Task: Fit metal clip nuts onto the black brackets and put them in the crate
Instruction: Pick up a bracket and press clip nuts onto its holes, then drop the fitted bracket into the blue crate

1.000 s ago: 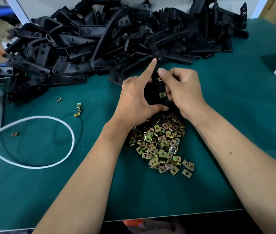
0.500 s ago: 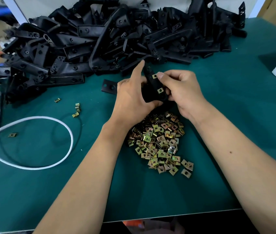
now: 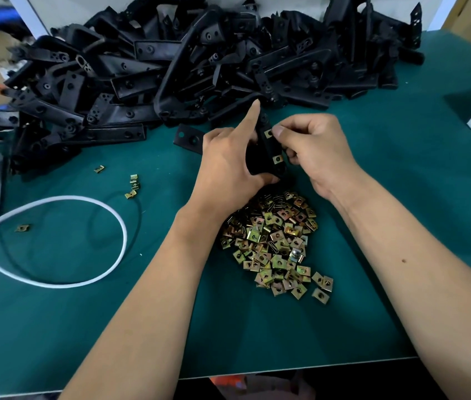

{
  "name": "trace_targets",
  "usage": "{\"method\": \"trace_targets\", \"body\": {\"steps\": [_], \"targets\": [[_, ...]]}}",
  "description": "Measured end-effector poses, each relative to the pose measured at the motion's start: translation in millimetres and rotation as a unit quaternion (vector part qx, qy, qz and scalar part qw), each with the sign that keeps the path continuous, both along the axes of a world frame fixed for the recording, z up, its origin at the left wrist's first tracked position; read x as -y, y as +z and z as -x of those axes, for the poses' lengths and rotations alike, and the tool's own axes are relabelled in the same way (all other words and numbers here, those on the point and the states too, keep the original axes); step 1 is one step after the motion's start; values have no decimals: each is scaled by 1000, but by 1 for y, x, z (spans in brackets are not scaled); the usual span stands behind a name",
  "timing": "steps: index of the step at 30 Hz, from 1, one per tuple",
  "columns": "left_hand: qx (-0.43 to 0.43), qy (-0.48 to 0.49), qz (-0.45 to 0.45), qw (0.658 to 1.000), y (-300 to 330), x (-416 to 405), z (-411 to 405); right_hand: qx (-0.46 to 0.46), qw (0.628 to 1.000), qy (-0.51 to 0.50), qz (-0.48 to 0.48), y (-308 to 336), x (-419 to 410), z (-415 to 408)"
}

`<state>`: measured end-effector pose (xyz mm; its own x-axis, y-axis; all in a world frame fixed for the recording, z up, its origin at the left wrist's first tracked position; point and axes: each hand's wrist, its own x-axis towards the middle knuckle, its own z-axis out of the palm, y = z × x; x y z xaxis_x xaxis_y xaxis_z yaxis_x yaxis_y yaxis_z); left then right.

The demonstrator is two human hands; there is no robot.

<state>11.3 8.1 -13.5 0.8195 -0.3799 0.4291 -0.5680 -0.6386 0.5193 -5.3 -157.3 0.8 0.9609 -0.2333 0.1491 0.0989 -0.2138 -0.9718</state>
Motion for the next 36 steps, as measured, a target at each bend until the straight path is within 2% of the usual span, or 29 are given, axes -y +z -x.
{"method": "trace_targets", "body": {"steps": [9, 19, 22, 26, 31, 36], "targets": [[17, 29, -22, 999, -2, 5, 2, 30, 999, -24, 24, -1, -7, 4], [30, 63, -30, 997, -1, 9, 3, 109, 964, -35, 241, 4, -16, 9], [48, 77, -34, 995, 0, 13, 3, 90, 950, -32, 298, 4, -18, 11], [73, 95, -84, 989, 3, 20, 6, 70, 925, -103, 360, 2, -27, 14], [71, 102, -156, 980, 14, 29, 16, 26, 933, -116, 340, 9, -19, 21], [72, 40, -232, 969, 42, 63, 33, 4, 942, -162, 294, 14, 16, 51]]}}
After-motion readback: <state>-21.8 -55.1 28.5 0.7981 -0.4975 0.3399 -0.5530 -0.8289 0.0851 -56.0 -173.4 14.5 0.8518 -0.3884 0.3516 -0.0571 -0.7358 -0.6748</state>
